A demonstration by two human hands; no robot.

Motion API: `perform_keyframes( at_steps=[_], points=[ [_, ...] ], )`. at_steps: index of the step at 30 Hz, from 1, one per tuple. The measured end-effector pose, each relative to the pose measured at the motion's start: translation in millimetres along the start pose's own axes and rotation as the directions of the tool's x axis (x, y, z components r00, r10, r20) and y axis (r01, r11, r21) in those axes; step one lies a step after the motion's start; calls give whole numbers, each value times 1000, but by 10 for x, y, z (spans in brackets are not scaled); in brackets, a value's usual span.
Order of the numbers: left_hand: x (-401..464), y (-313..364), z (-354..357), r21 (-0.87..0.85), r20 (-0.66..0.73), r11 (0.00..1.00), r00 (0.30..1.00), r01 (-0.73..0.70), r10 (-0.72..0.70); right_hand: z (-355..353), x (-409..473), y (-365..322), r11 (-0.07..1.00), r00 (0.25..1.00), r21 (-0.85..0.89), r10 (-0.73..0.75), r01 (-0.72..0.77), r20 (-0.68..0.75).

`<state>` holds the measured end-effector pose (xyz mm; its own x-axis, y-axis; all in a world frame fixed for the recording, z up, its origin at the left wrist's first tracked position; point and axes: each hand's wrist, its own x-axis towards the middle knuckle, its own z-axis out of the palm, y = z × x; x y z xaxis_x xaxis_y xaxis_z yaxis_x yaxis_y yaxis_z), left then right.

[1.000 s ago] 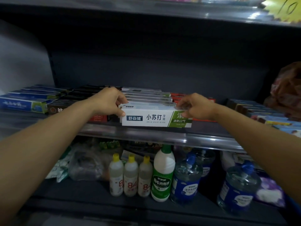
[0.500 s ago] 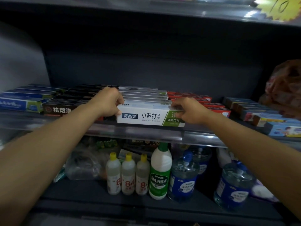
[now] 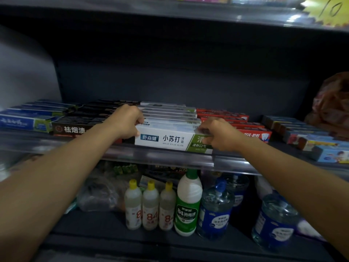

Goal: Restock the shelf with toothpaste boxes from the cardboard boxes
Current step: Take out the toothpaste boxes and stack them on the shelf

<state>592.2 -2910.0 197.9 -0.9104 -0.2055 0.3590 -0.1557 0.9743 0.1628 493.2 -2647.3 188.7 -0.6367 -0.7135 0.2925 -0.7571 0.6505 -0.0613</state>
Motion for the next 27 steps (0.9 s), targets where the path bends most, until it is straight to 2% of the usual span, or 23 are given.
perform_keyframes(
  at_steps=[3, 9, 15, 20, 24, 27],
  points=[
    [-11, 25, 2, 32, 8, 999, 1000, -12, 12, -1, -11, -1, 1000, 1000, 0, -7, 7, -4],
    [-17, 55, 7, 236, 44, 969, 997, -67, 58, -6, -25, 12, 999, 1000, -34, -9, 10, 21],
    [-3, 71, 84, 352, 78, 923, 988, -153, 134, 11, -28, -32, 995, 999, -80, -51, 51, -2],
    [-15, 106, 32, 394, 149, 908, 985, -143, 90, 30, -39, -32, 992, 998, -113, -58, 58, 2],
    [-47, 168, -42, 332, 173, 939, 984, -92, 35, -40, -49, -37, 993, 997, -104, -56, 61, 55],
    [-39, 195, -129, 285, 154, 954, 987, -92, 49, -121, -5, -22, 989, 994, -126, -62, 73, 88]
  ],
)
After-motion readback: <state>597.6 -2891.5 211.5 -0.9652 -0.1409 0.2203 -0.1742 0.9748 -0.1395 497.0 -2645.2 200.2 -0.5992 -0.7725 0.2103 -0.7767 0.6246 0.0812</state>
